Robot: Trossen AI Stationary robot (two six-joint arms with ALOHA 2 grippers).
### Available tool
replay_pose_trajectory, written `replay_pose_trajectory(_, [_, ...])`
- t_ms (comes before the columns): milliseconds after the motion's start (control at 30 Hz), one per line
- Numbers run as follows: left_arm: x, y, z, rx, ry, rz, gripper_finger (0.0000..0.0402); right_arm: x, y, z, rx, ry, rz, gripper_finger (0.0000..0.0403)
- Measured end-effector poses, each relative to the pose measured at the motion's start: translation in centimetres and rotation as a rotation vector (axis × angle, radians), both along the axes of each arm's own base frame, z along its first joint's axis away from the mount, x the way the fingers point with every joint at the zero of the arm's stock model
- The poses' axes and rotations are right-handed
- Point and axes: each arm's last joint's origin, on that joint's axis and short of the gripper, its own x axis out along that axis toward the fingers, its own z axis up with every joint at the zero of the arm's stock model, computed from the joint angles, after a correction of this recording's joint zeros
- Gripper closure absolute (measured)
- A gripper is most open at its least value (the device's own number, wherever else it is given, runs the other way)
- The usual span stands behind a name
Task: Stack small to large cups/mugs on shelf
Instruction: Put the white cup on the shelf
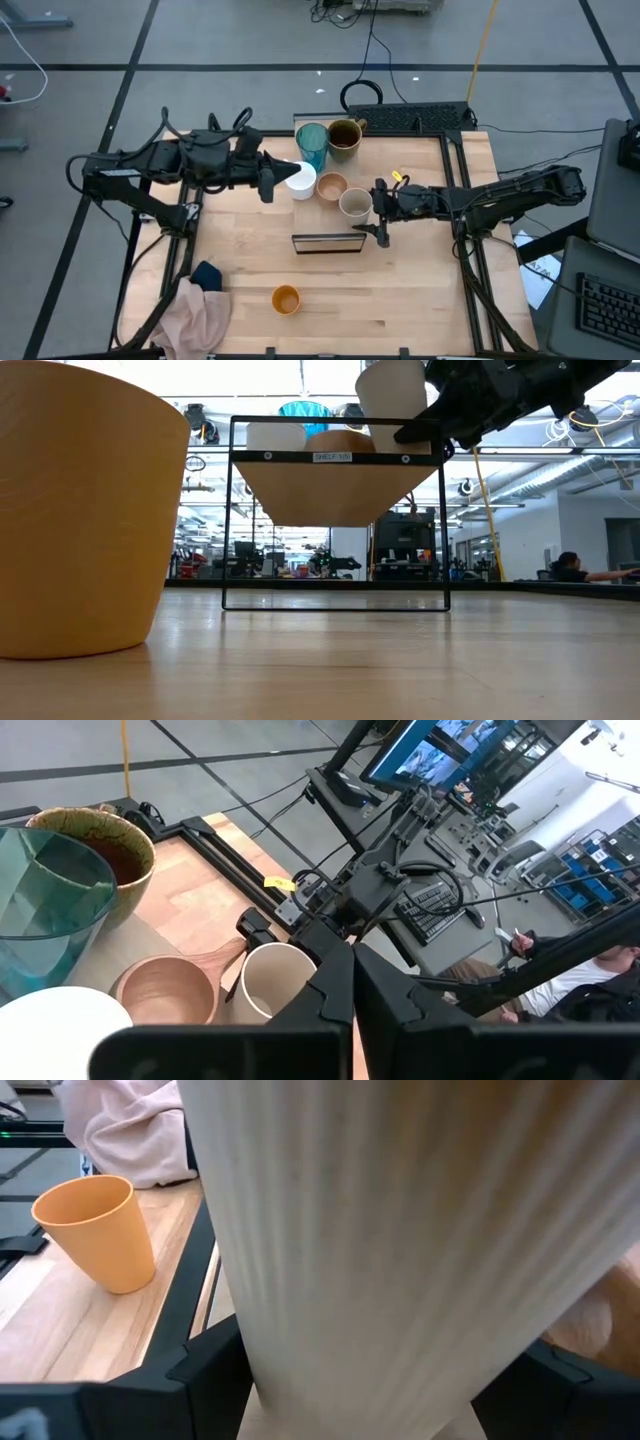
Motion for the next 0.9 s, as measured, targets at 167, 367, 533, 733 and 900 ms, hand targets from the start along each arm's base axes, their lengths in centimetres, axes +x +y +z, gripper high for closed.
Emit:
replay_pose_trajectory(167, [0.0, 0.0, 0.0, -0.001, 0.0, 0.0, 0.0396, 0.0, 0.05, 0.01, 0.005, 0.0, 0.0, 0.0106])
replay_pose_trajectory(367, [0.0, 0.0, 0.02, -0.001, -0.001, 0.0, 0.0396, 0.0, 0.06, 0.01, 0.006, 0.0, 0.0, 0.0088])
replay_pose_trajectory(533, [0.0, 0.0, 0.02, 0.0, -0.002, 0.001, 0.0396, 0.01, 0.06, 0.03, 0.006, -0.001, -0.001, 0.0065])
replay_pose_trajectory(733, [0.0, 0.01, 0.03, 0.001, -0.002, 0.005, 0.0396, 0.01, 0.05, 0.04, 0.005, -0.002, -0.002, 0.0044])
replay_pose_trajectory(900, [0.0, 0.01, 0.03, 0.001, -0.003, 0.005, 0.0396, -0.02, 0.05, 0.0, 0.004, 0.005, -0.003, 0.0042])
